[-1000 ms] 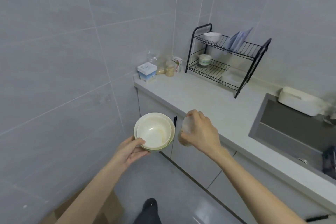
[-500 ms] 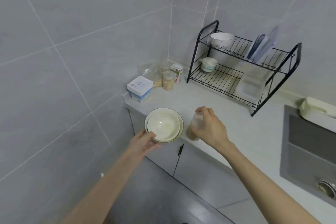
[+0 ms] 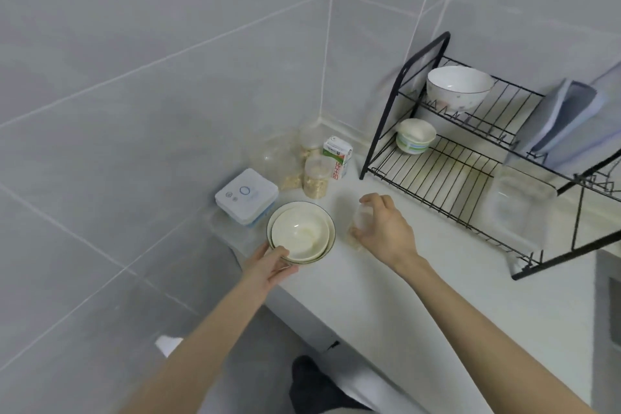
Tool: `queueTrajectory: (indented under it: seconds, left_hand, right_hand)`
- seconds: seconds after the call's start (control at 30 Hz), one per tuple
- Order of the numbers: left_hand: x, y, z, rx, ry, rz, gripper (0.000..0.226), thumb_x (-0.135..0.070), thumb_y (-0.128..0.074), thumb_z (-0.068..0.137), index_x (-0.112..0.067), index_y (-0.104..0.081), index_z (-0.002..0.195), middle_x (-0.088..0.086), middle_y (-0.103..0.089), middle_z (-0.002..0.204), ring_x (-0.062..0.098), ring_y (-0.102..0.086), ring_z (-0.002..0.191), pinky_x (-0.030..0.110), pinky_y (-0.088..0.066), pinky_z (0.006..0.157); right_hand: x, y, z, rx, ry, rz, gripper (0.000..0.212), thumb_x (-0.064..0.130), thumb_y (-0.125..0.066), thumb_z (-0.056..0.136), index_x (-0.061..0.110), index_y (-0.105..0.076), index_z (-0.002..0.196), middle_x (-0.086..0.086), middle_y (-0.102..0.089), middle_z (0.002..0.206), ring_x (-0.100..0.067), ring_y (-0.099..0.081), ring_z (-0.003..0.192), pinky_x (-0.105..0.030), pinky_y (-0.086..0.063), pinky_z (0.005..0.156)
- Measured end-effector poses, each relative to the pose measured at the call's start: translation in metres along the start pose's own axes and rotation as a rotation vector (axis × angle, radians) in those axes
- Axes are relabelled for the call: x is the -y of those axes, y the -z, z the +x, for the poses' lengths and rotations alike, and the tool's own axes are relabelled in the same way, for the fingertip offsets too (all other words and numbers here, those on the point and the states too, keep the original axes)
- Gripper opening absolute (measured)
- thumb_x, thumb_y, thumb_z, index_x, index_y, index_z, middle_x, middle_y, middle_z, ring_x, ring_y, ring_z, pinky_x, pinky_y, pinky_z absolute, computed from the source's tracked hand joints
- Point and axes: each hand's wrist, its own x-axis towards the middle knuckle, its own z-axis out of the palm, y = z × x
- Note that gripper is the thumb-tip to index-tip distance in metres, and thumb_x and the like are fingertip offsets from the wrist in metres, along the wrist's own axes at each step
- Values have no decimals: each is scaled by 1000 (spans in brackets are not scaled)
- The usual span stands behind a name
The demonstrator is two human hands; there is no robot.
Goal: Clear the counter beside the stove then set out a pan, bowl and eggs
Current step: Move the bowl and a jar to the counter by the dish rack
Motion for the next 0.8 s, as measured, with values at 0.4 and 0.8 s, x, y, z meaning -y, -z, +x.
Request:
queueTrajectory:
  seconds: [0.4, 0.8]
  left_hand:
    - [-10, -26, 58, -54, -15, -26, 39, 6, -58, 85, -9, -59, 121, 14, -68, 93, 21, -68, 71, 28, -58, 55]
    - [-18, -34, 68, -46, -4, -53, 34, 5, -58, 87, -12, -57, 116, 13, -65, 104, 23, -66, 83, 28, -60, 60]
  right_hand:
    - [-7, -28, 114, 75, 80, 27, 56, 24, -70, 77, 24, -47, 128, 1, -44, 129, -25, -47, 117, -37, -50, 81]
    - [3, -44, 147, 92, 113, 12, 58, 18, -70, 80, 19, -45, 132, -6, -37, 137, -31, -40, 124, -40, -49, 84]
